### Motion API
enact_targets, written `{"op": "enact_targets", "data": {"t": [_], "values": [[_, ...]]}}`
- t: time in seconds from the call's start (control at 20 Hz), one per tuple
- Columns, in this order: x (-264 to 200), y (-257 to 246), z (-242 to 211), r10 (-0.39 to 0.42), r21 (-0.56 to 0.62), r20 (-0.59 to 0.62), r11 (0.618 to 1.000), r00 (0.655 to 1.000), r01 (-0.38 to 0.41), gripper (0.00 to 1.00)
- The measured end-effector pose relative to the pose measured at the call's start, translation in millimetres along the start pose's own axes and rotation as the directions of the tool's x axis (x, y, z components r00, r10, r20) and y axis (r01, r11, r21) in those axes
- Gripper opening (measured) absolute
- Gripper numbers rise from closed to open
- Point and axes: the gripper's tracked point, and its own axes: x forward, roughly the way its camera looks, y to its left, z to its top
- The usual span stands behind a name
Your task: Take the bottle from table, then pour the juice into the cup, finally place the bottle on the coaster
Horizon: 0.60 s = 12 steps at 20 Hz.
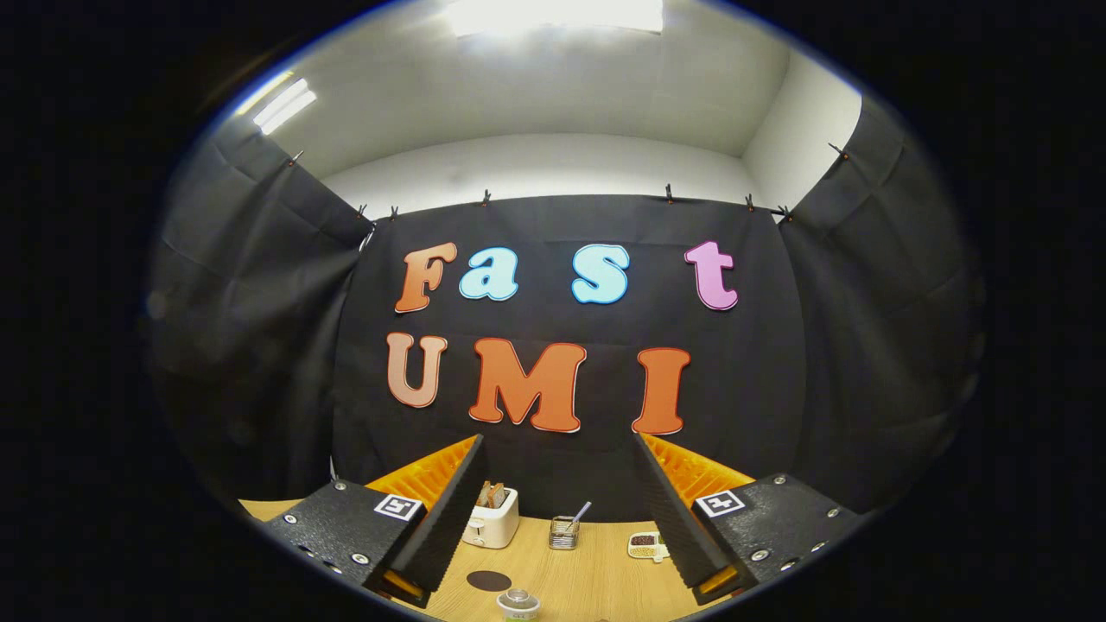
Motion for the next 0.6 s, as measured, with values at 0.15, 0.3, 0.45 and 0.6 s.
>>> {"op": "enact_targets", "data": {"t": [0.15,0.3,0.45,0.6], "values": [[-2,-3,4,0.000,0.012,0.009,1.000,1.000,0.000,0.99],[-6,-4,4,0.005,0.009,0.008,1.000,1.000,-0.005,0.99],[-9,-9,5,-0.008,-0.008,0.014,1.000,1.000,0.008,0.99],[-12,-6,0,-0.006,-0.009,0.007,1.000,1.000,0.006,0.99]]}}
